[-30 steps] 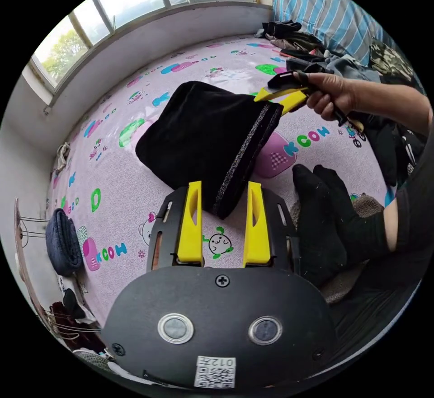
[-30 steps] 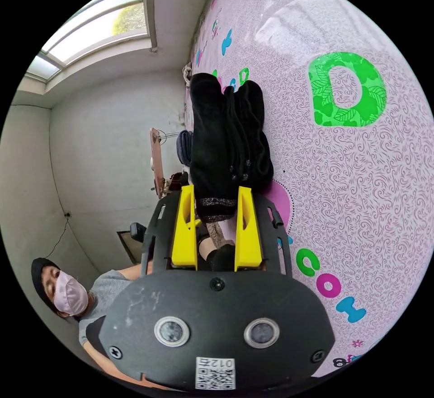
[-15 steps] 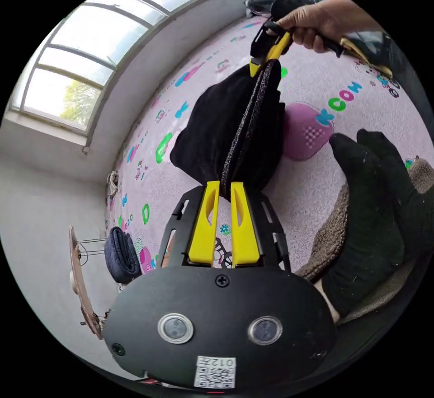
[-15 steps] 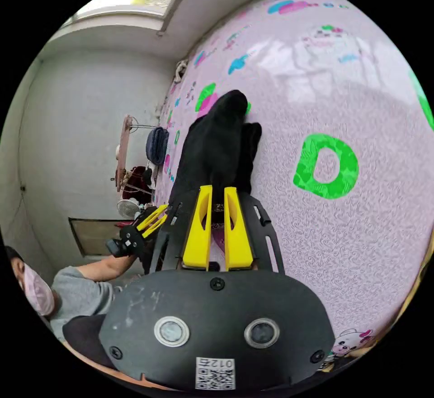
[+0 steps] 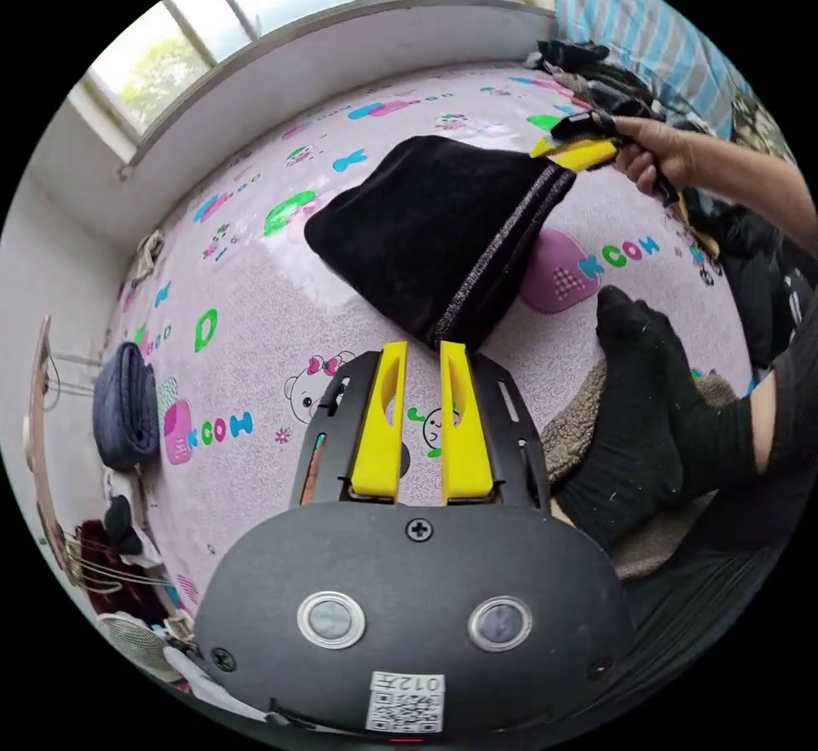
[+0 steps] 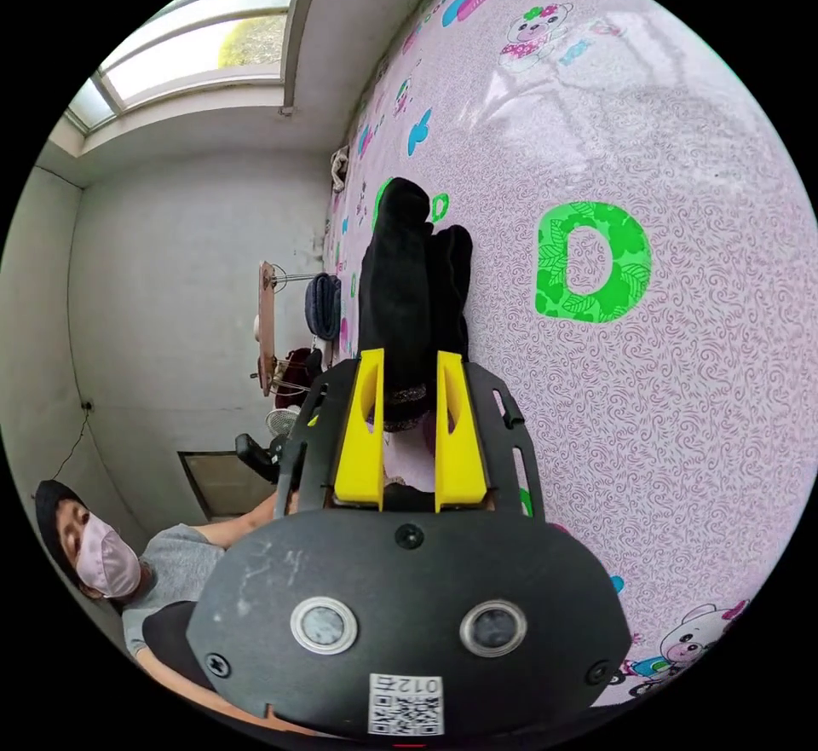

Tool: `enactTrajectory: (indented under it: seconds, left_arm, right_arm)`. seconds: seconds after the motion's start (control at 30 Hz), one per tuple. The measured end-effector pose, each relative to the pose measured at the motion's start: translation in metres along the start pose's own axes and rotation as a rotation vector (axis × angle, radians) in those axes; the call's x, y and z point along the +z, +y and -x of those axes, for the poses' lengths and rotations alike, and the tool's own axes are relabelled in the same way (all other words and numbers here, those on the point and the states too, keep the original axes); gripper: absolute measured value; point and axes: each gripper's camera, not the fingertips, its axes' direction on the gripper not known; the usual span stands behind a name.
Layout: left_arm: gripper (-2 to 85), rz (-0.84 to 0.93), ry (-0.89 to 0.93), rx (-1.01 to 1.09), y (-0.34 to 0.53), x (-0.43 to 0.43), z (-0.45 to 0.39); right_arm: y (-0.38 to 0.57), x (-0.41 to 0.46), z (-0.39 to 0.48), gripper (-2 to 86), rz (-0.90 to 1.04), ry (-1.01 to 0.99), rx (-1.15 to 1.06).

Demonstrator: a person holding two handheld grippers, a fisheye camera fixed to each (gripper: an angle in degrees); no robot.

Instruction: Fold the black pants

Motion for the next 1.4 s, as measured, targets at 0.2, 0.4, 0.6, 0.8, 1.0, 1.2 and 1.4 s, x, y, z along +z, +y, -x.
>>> enactTrajectory:
  seconds: [0.2, 0.4, 0.6, 0.8, 1.0, 1.2, 1.4]
  left_arm:
    - [2.2, -0.12, 0.146, -0.174, -0.036, -0.022, 0.086]
    - [1.2, -0.196, 0.223, 0.156, -0.122, -0.021, 0.03]
    - [0.3, -0.037, 0.125, 0.363, -0.134, 0.018, -0.006]
    - [0.4, -0.056, 0.297, 0.235, -0.154, -0.012, 0.077]
    - [4.1, -0.155, 0.474, -0.257, -0.151, -0.054, 0.268]
    - [13.1, -0.044, 0.81, -0.649, -0.117, -0.003, 0.422]
    - [15.9, 0.025, 1.019, -0.7, -0.13, 0.021, 0.453]
  right_arm:
    - [-0.009, 0.004, 0.066, 9.6, -0.061, 0.181, -0.147]
    - [-0.038, 0.047, 0.083, 10.8, 0.052, 0.325, -0.076]
    - [-0.034, 0.056, 0.053, 2.6, 0.044, 0.135, 0.068]
    - [-0.042, 0.058, 0.055, 5.6, 0.053, 0.115, 0.078]
    - [-0.062, 0.054, 0.061, 13.5, 0.08, 0.176, 0.056]
    - [-0.084, 0.073, 0.036, 19.0, 0.161, 0.075, 0.06]
    - [-0.109, 0.101, 0.019, 19.7, 0.258, 0.14, 0.02]
